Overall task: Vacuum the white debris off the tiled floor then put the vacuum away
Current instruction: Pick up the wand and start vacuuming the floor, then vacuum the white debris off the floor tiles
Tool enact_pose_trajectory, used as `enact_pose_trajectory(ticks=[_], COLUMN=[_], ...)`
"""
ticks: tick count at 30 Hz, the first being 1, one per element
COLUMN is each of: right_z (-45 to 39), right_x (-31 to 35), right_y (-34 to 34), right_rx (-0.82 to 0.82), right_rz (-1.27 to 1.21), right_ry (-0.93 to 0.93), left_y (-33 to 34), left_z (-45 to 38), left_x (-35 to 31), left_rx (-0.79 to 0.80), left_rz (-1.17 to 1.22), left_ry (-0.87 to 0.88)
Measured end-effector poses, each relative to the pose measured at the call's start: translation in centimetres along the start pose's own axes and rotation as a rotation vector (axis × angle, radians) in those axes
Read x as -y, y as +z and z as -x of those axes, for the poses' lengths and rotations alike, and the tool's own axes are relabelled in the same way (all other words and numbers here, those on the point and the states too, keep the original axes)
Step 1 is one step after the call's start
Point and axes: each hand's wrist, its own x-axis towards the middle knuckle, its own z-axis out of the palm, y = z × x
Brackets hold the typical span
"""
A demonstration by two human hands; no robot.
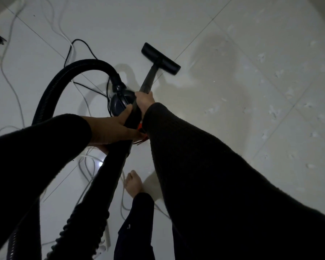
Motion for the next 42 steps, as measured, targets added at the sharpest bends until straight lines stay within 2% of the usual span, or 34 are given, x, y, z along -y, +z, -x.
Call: enact_pose_trajectory(ticks=[8, 12, 14, 20, 23, 29, 42], right_z=[-0.1, -1.3, -2.1, -5.9, -7.3, -9.4, -14.8], right_x=[1.5, 3.2, 4.4, 8.4, 10.8, 14.5, 21.7], right_y=[-3.1, -6.0, -7.1, -11.1, -13.3, -17.2, -24.0], right_rx=[-0.028, 0.027, 0.05, -0.032, -0.043, -0.054, -0.076], right_rz=[-0.169, -0.15, -0.236, -0.3, -0.333, -0.38, -0.299], right_ry=[0.004, -0.065, -0.013, 0.014, 0.003, 0.013, 0.007], left_y=[0.0, 0.2, 0.3, 0.8, 0.7, 0.4, 0.2], left_z=[-1.2, -2.9, -3.9, -7.2, -8.7, -11.0, -16.8], left_x=[-2.5, -5.3, -6.9, -13.3, -16.7, -22.6, -31.3], left_rx=[0.045, 0.066, 0.063, 0.046, 0.079, 0.081, 0.106], left_rz=[-0.032, -0.059, -0.073, -0.179, -0.092, -0.262, -0.277], left_ry=[0.055, 0.042, 0.035, 0.096, 0.096, 0.126, 0.18])
